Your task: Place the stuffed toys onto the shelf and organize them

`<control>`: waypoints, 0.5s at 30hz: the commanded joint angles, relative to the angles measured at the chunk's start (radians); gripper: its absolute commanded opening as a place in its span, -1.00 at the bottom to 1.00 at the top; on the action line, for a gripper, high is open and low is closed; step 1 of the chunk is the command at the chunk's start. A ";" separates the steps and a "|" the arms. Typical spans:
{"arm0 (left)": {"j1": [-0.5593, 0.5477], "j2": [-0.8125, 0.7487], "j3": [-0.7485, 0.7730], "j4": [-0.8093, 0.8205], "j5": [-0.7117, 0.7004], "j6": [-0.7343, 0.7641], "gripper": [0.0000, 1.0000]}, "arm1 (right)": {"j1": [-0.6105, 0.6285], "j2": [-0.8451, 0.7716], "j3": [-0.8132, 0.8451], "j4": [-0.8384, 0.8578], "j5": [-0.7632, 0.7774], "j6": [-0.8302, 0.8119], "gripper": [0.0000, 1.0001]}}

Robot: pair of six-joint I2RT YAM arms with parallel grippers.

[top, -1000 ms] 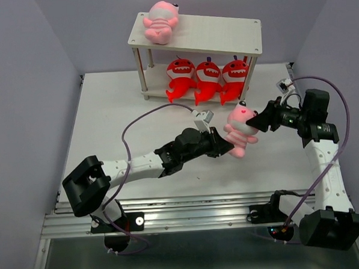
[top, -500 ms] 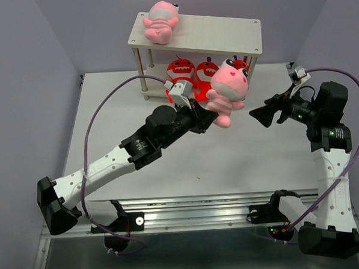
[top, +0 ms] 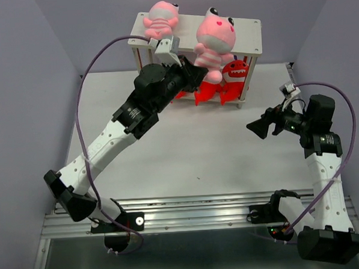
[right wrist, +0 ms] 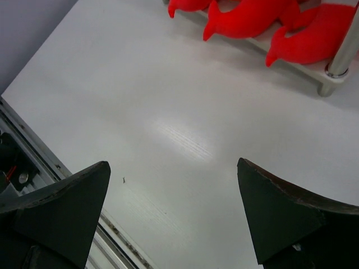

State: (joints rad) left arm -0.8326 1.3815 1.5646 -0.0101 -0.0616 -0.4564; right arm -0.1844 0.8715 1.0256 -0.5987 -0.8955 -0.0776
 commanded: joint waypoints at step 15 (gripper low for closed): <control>0.182 0.600 0.854 -0.205 0.114 0.033 -0.97 | -0.004 -0.100 -0.272 0.073 -0.026 -0.156 1.00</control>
State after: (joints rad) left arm -0.6682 1.9808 2.3375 -0.2276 0.0238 -0.4232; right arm -0.1844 0.8043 0.7738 -0.5903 -0.9100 -0.1993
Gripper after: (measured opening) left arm 0.179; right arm 0.998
